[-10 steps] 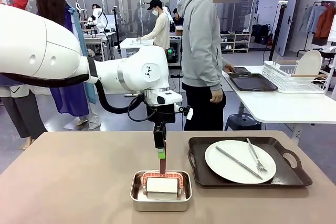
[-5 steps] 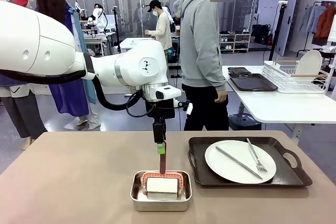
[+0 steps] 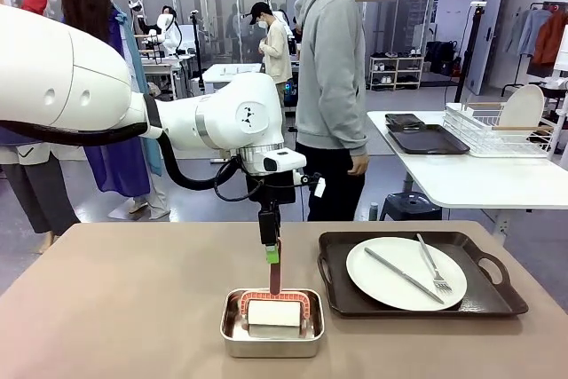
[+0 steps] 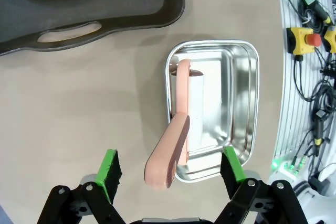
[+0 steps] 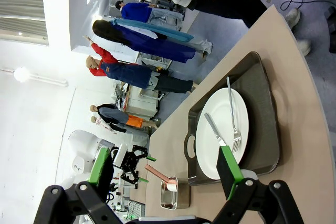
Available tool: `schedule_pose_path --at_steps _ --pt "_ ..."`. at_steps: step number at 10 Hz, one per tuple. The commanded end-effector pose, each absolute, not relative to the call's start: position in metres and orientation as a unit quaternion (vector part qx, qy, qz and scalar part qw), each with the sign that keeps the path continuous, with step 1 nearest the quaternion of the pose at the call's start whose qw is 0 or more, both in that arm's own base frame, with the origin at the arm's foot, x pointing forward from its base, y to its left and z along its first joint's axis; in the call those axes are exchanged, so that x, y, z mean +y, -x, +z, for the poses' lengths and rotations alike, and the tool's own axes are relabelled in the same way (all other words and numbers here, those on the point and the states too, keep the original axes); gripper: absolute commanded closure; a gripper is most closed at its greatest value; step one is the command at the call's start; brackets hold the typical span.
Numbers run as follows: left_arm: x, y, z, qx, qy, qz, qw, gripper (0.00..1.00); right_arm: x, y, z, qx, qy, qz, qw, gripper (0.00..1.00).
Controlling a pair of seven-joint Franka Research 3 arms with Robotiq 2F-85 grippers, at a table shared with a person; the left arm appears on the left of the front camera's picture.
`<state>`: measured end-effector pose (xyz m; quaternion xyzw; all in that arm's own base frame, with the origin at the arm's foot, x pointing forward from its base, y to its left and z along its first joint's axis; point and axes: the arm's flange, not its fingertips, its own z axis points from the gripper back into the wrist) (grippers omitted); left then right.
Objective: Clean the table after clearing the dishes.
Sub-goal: When the right (or left) Handle tray is removed, use the right hand (or left hand) to clean the right (or left) side of the table with the Lint Roller.
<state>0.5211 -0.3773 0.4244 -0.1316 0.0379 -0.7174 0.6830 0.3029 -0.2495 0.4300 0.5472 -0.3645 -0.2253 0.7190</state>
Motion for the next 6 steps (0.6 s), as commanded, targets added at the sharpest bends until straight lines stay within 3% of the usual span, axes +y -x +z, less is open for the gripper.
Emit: schedule_pose_path --at_steps 1,2,6 --pt "-0.376 -0.521 0.427 0.036 0.130 -0.717 0.684 0.04 -0.248 -0.302 0.433 -0.366 -0.548 -0.221 0.719 0.00" --pt "-0.377 -0.521 0.424 0.038 0.132 -0.717 0.683 0.04 -0.248 -0.302 0.433 -0.366 -0.548 -0.221 0.719 0.00" --pt "-0.243 -0.553 0.464 -0.052 0.329 -0.565 0.755 0.04 -0.248 -0.302 0.433 -0.366 -0.548 -0.221 0.719 0.00"
